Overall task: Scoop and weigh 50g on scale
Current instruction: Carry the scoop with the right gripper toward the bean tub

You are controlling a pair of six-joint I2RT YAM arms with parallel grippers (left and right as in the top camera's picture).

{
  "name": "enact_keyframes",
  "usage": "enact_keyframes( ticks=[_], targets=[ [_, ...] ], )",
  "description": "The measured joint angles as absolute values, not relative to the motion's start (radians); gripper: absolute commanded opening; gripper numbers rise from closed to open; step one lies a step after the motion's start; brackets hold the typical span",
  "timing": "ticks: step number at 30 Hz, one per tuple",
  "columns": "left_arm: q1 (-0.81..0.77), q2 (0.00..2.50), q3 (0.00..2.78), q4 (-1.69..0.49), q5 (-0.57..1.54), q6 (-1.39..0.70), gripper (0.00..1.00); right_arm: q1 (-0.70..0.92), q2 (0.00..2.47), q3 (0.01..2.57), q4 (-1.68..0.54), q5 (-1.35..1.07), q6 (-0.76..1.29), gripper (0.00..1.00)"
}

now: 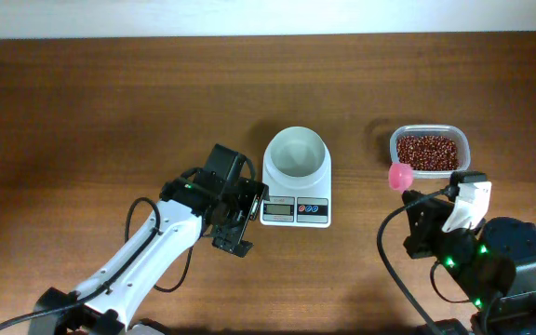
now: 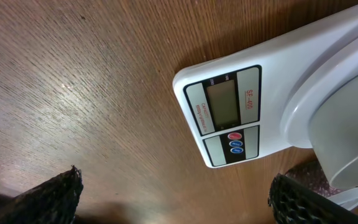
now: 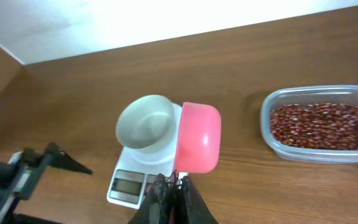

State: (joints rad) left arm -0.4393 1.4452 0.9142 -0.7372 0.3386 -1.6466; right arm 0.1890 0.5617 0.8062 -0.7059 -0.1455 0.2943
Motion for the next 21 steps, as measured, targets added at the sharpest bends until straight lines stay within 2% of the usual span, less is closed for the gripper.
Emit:
enact_keyframes(
  ticks=[21],
  targets=[
    [-0.439,1.445,0.914,-0.737,0.339,-1.647,0.99,0.189,0.562,0.838,-0.715,0.003,0.25,0.04]
  ],
)
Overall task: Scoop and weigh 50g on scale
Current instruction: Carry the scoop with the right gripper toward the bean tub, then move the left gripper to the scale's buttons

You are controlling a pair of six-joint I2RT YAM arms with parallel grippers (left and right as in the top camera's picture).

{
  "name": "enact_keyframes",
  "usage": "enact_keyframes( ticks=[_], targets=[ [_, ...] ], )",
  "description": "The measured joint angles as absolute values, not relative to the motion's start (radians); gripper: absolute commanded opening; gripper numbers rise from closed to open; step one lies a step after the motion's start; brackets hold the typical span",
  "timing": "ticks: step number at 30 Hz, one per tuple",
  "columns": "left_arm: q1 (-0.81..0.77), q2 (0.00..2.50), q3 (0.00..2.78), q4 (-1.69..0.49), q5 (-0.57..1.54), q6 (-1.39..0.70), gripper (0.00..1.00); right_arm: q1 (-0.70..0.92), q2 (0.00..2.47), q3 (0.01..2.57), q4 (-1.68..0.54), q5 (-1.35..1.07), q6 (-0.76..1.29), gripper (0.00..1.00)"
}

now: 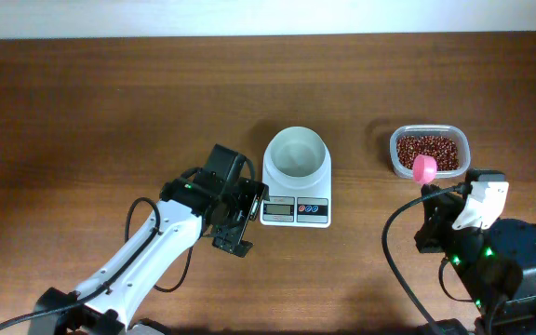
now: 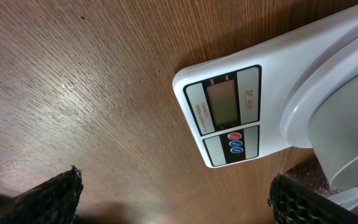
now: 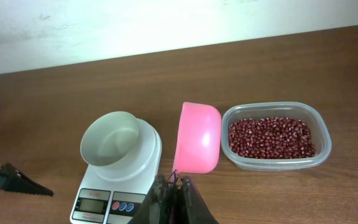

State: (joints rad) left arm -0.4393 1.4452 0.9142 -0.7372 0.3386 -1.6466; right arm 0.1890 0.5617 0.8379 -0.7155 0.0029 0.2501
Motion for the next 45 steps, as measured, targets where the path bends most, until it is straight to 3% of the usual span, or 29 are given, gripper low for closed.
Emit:
enact_keyframes(
  ticks=[25,34,35,36,37,38,45],
  targets=[
    [-0.439,1.445,0.914,-0.735,0.339,-1.647,0.99,0.189,0.562,0.841,-0.68,0.145,0.31,0.04],
    [-0.439,1.445,0.914,-0.628,0.282,-1.587,0.99,0.189,0.562,0.845,-0.714,0.154,0.294,0.04],
    [-0.439,1.445,0.914,-0.63,0.275,-1.562,0.79,0.189,0.562,0.845,-0.714,0.154,0.289,0.04],
    [-0.439,1.445,0.914,-0.623,0.271,-1.546,0.35,0.189,0.562,0.845,-0.714,0.154,0.288,0.04],
    [-0.439,1.445,0.914,-0.613,0.271,-1.527,0.08,0.189,0.562,0.845,-0.714,0.154,0.287,0.04],
    [-0.439,1.445,0.913,-0.585,0.273,-1.494,0.0,0.189,0.562,0.846,-0.714,0.154,0.287,0.04],
    [-0.535,1.445,0.912,-0.402,0.267,-1.216,0.0,0.189,0.562,0.846,-0.714,0.154,0.285,0.04]
  ],
)
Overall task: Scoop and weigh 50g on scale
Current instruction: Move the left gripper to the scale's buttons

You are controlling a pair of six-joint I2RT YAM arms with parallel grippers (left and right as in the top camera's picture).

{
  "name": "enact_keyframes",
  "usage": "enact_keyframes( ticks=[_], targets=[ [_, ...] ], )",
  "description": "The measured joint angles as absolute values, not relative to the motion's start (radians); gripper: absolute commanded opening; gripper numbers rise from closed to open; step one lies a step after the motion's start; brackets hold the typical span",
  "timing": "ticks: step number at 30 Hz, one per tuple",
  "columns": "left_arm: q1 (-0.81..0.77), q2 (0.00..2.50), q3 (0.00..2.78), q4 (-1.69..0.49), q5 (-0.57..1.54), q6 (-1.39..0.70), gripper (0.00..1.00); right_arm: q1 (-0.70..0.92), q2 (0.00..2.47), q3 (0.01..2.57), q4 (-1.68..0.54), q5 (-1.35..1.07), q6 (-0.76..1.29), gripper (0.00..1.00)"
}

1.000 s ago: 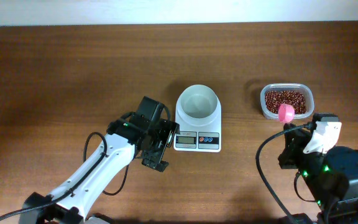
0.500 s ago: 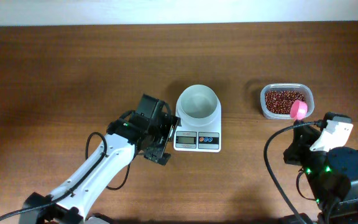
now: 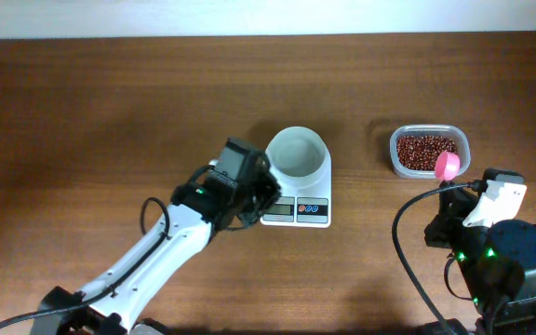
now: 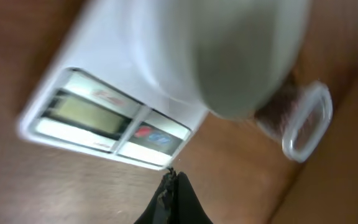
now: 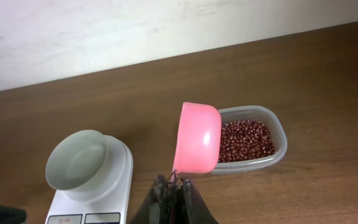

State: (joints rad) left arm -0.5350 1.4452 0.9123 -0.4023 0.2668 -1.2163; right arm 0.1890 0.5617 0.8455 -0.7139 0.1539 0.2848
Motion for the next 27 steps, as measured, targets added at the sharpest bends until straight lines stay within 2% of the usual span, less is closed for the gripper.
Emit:
enact_keyframes(
  ticks=[7,13,17,27],
  targets=[
    [-0.762,1.446,0.912,-0.381,0.007,-0.89,0.0,0.189,0.562,0.846,-0.714,0.154,0.285,0.04],
    [-0.786,1.446,0.912,-0.39,-0.083,-0.555,0.0,0.189,0.567,0.846,-0.682,0.154,0.284,0.04],
    [-0.788,1.491,0.912,-0.401,-0.106,-0.406,0.0,0.189,0.63,0.846,-0.613,0.157,0.287,0.04],
    [-0.847,1.623,0.912,-0.366,-0.113,-0.214,0.0,0.189,0.746,0.846,-0.574,0.156,0.369,0.04]
  ],
)
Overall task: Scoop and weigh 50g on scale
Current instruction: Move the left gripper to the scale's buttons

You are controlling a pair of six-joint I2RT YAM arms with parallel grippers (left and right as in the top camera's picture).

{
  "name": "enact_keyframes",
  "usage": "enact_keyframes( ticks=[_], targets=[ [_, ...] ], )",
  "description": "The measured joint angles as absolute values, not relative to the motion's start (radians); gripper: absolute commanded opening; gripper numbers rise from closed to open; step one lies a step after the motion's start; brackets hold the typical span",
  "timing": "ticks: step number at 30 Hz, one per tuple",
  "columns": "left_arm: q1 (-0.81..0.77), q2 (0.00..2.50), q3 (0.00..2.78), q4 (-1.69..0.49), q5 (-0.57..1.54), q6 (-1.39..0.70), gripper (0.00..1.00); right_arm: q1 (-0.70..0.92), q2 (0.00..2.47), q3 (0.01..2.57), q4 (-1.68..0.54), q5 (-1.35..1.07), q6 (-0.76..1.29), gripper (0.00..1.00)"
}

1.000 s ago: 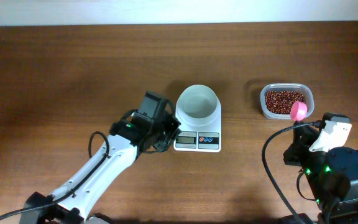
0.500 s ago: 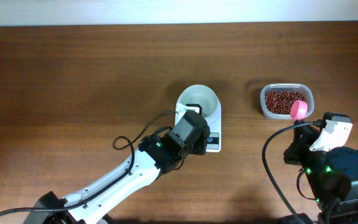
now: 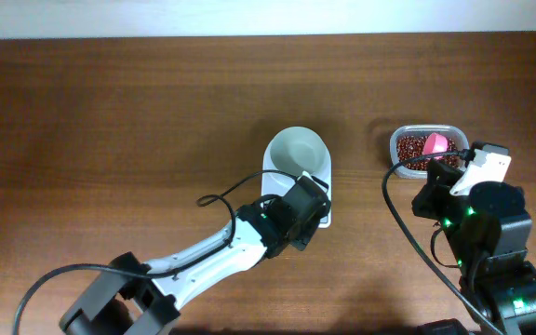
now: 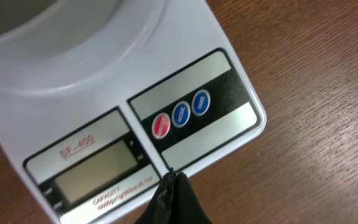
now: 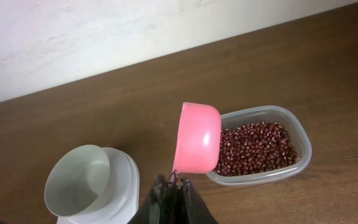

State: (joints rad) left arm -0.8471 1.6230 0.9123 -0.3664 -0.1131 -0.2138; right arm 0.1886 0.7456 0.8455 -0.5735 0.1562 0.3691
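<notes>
The white scale (image 4: pixel 185 81) carries an empty white bowl (image 3: pixel 296 153). Its display (image 4: pixel 95 171) is blank, with a red button (image 4: pixel 161 125) and two blue ones to its right. My left gripper (image 4: pixel 169 180) is shut with nothing in it. Its tip is at the panel's front edge, between display and buttons; contact cannot be told. My right gripper (image 5: pixel 171 183) is shut on the handle of the pink scoop (image 5: pixel 197 140). The scoop hangs tilted over the left part of the clear container of red beans (image 5: pixel 260 149).
Dark wooden table (image 3: pixel 110 112) all round, with a pale wall along its far edge (image 5: pixel 104 37). In the overhead view the left arm (image 3: pixel 203 265) reaches in from the lower left and covers most of the scale's front. The right arm's base (image 3: pixel 491 251) stands below the bean container.
My left gripper, still shut, has moved from the scale's left side to the front of its button panel. The scoop has moved a little farther over the beans.
At first my left gripper stood open beside the scale's left front, and the right held the scoop left of the container. The scoop then reached the container's near edge. Later the left gripper was shut by the display; now it is at the buttons, the scoop above beans.
</notes>
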Motion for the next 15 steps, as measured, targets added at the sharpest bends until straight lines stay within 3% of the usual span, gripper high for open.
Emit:
enact_keyframes(
  ticks=[15],
  targets=[
    [-0.847,1.652,0.912,-0.31,-0.113,-0.13,0.0,0.189,0.767,0.846,-0.566,0.141,0.371,0.04]
  ],
)
